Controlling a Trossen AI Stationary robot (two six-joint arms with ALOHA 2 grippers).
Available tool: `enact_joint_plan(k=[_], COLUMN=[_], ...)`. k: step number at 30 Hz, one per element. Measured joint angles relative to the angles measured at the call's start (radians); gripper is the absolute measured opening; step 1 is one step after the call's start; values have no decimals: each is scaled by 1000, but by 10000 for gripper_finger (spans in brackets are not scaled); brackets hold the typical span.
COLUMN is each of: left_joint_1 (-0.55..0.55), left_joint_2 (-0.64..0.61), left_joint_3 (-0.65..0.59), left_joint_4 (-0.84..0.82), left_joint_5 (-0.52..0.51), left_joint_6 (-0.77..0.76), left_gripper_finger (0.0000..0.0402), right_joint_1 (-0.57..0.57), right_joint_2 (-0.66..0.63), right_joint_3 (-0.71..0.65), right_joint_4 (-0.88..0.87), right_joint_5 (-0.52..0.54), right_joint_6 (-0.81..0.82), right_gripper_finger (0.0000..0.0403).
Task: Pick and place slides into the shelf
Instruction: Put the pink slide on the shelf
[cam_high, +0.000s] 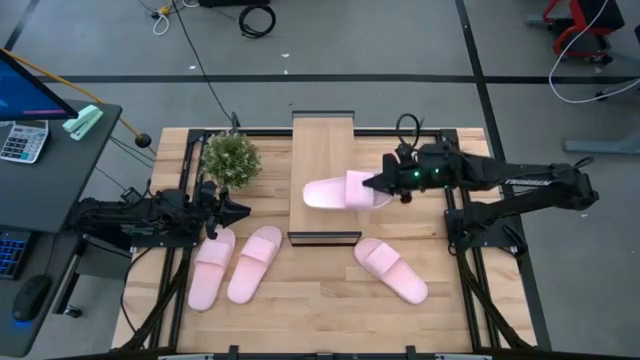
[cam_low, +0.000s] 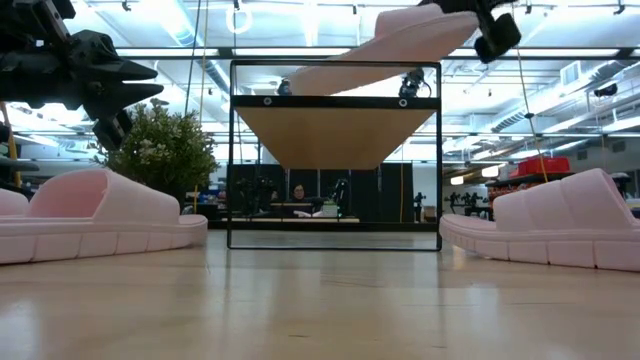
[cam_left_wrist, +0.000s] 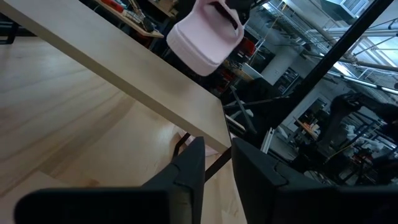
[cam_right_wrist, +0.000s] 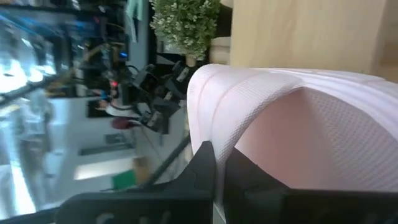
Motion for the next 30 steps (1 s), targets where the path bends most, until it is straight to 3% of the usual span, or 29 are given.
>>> enact_joint_plan(k=[8, 17, 22, 30], left_joint_1=[0, 0, 0, 0], left_joint_2=[0, 0, 0, 27], left_joint_3=[0, 4, 77, 190], left_joint_4=[0, 34, 47, -68], left_joint_5=[0, 0, -1, 0], left_joint_6=[2, 204, 340, 386], left_gripper_finger=[86, 73, 61, 48], right_joint_1=[21, 21, 21, 21], right_joint_2=[0, 10, 11, 11], right_joint_3=[-120, -135, -135, -135], right_joint_4=[171, 205, 203, 202], right_joint_5=[5, -9, -10, -10], right_joint_6=[50, 83, 83, 83], right_gripper_finger=[7, 7, 7, 7])
